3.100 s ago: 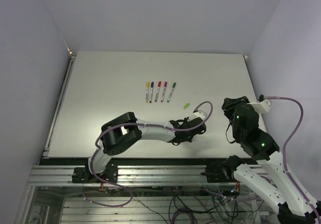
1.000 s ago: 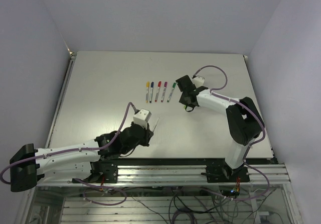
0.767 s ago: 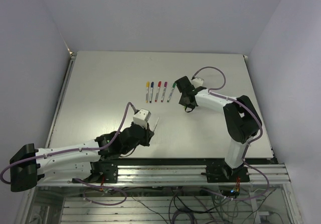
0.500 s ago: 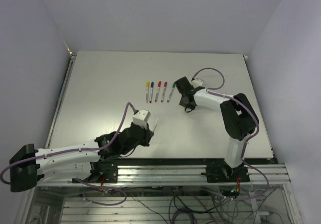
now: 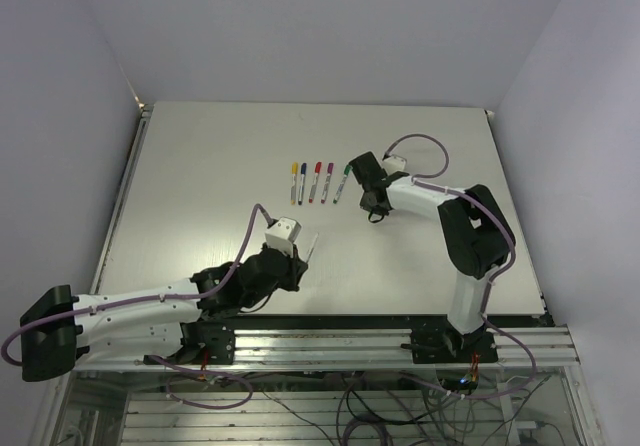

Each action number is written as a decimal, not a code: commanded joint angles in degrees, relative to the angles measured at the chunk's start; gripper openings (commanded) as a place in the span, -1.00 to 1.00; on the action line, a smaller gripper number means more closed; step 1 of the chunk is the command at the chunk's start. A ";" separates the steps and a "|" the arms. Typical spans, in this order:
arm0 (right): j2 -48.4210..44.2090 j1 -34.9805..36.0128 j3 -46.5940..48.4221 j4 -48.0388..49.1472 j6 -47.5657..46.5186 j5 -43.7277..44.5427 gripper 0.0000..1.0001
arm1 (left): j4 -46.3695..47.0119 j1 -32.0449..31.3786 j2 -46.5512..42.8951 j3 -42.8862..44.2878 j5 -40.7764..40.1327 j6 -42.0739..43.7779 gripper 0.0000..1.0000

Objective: Insert the pens into the pen caps

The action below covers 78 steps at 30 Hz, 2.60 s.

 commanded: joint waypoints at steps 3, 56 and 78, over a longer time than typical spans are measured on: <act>-5.22 -0.34 -6.81 1.64 -1.49 -3.17 -1.00 | 3.67 0.20 1.70 0.26 1.25 -0.22 -0.86; -62.43 0.88 -47.82 76.90 -1.35 -38.17 -1.00 | 59.21 0.29 12.28 -1.30 13.98 2.80 -0.86; -62.75 1.64 -49.38 75.15 -0.34 -39.10 -1.00 | 59.51 0.29 13.34 -1.21 13.33 2.71 -0.86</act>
